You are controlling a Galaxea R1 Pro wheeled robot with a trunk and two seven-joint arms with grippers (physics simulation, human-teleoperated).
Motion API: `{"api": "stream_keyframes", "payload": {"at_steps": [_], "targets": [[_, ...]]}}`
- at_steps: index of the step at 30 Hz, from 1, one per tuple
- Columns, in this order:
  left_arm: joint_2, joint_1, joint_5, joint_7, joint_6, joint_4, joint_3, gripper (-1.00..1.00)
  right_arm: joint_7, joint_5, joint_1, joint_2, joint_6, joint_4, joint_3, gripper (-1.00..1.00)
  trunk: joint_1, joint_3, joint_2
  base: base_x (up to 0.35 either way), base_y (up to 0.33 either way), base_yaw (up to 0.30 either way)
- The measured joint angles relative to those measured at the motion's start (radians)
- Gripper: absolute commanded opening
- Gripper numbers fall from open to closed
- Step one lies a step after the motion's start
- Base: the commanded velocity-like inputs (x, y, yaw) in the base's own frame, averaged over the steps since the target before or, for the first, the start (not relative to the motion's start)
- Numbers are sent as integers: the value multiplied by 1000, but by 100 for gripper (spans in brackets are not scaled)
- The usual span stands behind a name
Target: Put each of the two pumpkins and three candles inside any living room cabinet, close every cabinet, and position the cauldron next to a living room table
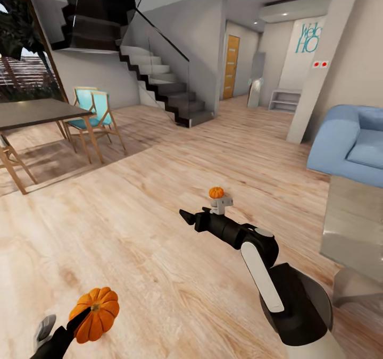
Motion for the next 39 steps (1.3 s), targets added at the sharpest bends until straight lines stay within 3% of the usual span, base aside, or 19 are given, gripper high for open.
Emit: {"api": "stream_keyframes", "payload": {"at_steps": [6, 11, 15, 20, 32, 37, 38, 39], "targets": [[0, 0, -1, 1, -1, 0, 0, -100, -6, -3, -2, 3, 7, 10, -7, 100, 0, 4, 0, 314, 137, -292], [0, 0, -2, 2, -1, 0, 0, -100, -9, -2, -4, 5, 25, 46, -121, 100, 0, 7, 0, 324, 125, -229], [0, 0, -3, 2, -1, 0, 0, -100, -9, -9, -5, 3, 56, 58, -166, 100, 0, 8, 0, 325, 123, -61], [0, 0, -2, -1, -3, -5, 8, -100, -8, -49, -5, 1, 68, 58, -222, 100, 0, 8, 0, 325, 128, -6], [0, 0, -2, 0, -1, -5, 13, -100, -4, -75, -4, -2, 72, 43, -240, 100, 0, 8, 0, 263, 215, -1], [0, 0, -4, 1, -1, -4, 12, -100, -6, -131, -3, -1, 162, 18, -244, 100, 0, 8, 0, 175, 291, 0], [0, 0, -4, 0, -1, -4, 13, -100, -7, -140, -4, -1, 194, 18, -258, 100, 0, 8, 0, 162, 298, -172], [0, 0, -1, 0, 1, -4, 13, -100, -8, -149, -4, 1, 239, 19, -321, 100, 0, 8, 0, 162, 299, -196]]}}
